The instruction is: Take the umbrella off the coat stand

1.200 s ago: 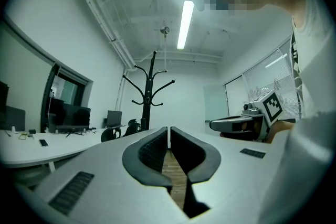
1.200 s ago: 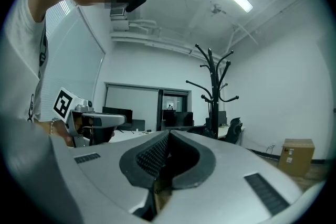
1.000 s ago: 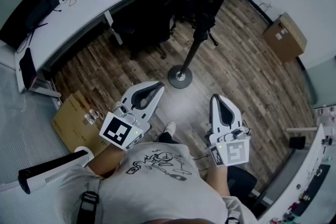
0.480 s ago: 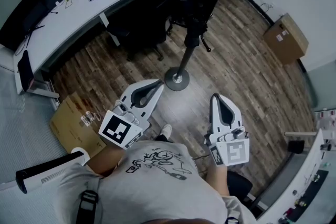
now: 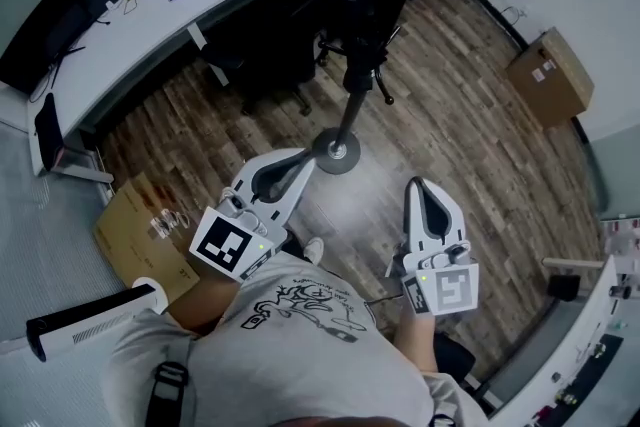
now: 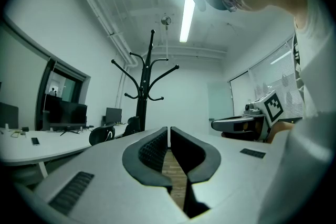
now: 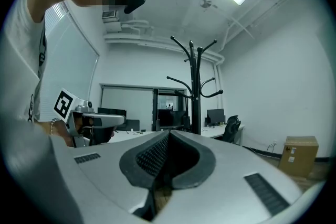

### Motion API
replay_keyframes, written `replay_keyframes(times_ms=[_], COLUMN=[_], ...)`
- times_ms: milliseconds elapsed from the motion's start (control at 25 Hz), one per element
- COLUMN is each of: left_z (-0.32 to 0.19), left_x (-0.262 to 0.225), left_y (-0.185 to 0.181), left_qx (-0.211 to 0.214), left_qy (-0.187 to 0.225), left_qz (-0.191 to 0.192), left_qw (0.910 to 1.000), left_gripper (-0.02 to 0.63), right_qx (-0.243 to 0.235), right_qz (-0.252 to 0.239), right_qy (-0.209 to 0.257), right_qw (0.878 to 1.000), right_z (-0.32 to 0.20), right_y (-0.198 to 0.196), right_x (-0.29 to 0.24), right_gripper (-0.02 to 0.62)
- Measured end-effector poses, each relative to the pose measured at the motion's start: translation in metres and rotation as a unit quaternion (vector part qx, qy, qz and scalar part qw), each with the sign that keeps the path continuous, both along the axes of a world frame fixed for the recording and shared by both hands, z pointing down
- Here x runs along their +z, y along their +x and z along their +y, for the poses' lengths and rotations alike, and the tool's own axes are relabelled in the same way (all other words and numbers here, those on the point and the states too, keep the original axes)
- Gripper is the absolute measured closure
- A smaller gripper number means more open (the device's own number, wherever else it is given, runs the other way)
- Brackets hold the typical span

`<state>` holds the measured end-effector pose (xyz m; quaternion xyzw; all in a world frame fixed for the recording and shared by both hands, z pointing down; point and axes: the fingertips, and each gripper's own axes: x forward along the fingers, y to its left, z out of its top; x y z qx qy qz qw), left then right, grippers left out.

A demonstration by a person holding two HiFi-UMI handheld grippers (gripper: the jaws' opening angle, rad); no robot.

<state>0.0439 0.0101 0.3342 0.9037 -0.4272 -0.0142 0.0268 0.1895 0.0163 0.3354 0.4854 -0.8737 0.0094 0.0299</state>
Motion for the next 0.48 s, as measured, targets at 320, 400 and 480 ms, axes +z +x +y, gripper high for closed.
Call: replay_keyframes(times_ms=[320,400,480], left_z=[-0.021,-0.028,-0.037], left_x=[0.003,0.003,0.003], left_y=[-0.005,-0.008,-0.012], left_qx=[-0.01,-0.01,-0.009], left_qy=[-0.001,0.0,0.001], left_qz=[0.001,0.001,0.001], left_qw=[0.9999,0.9999,1.0], left_gripper=[0.572,0.572,0.572], right_qx=[-0.006,-0.009,-0.009], right_qz=[0.0,-0.001,-0.001], right_qy=[-0.002,-0.003,-0.002], right_qw=[1.0,1.0,1.0], right_z=[-0.021,-0.027,-0.035], right_y=[-0.001,-0.005,-0.008], right_x=[0.004,0.006,0.007], right_gripper=[0.586,0.586,0.586])
